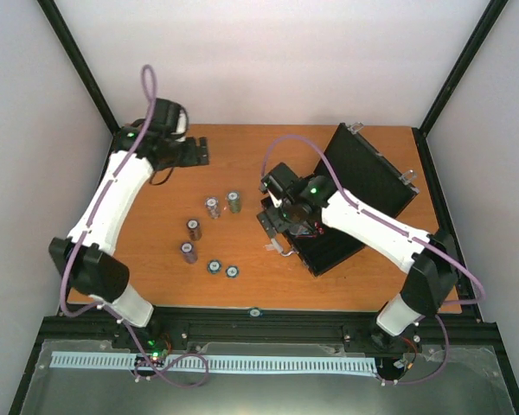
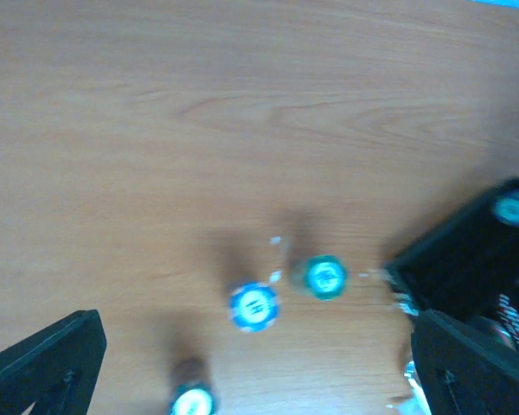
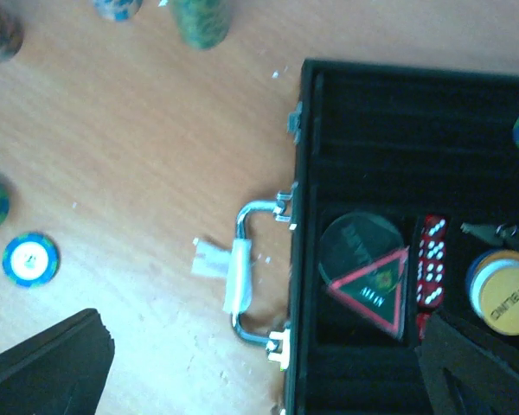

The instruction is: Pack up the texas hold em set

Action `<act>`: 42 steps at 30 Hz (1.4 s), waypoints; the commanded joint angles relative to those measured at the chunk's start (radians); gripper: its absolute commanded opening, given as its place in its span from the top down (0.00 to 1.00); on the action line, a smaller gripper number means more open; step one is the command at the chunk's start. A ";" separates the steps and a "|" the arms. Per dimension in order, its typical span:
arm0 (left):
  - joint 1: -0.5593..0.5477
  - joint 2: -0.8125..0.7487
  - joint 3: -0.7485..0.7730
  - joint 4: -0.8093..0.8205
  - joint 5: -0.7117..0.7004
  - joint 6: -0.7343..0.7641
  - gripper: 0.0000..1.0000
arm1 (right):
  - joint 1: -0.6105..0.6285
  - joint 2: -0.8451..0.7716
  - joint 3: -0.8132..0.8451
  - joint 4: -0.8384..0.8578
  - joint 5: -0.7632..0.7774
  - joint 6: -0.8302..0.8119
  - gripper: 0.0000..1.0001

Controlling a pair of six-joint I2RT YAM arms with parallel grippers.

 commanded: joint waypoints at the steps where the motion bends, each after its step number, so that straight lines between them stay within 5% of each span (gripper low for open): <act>1: 0.124 -0.153 -0.140 -0.059 -0.095 -0.098 0.00 | 0.088 -0.095 -0.096 -0.006 0.028 0.109 0.03; 5: 0.226 -0.208 -0.271 -0.076 -0.069 -0.143 0.00 | 0.186 -0.134 -0.206 0.025 0.015 0.189 0.05; 12: 0.231 -0.267 -0.384 -0.011 -0.033 -0.144 0.00 | 0.396 -0.105 -0.264 0.021 0.072 0.403 0.06; 21: 0.230 -0.232 -0.368 0.068 0.030 -0.083 0.00 | 0.618 0.151 -0.103 -0.062 0.171 0.751 0.07; 30: 0.231 -0.288 -0.479 0.156 0.104 -0.092 0.00 | 0.666 0.234 -0.155 -0.007 0.126 1.033 0.10; 42: 0.231 -0.301 -0.505 0.194 0.153 -0.103 0.00 | 0.730 0.344 -0.126 -0.002 0.120 1.177 0.10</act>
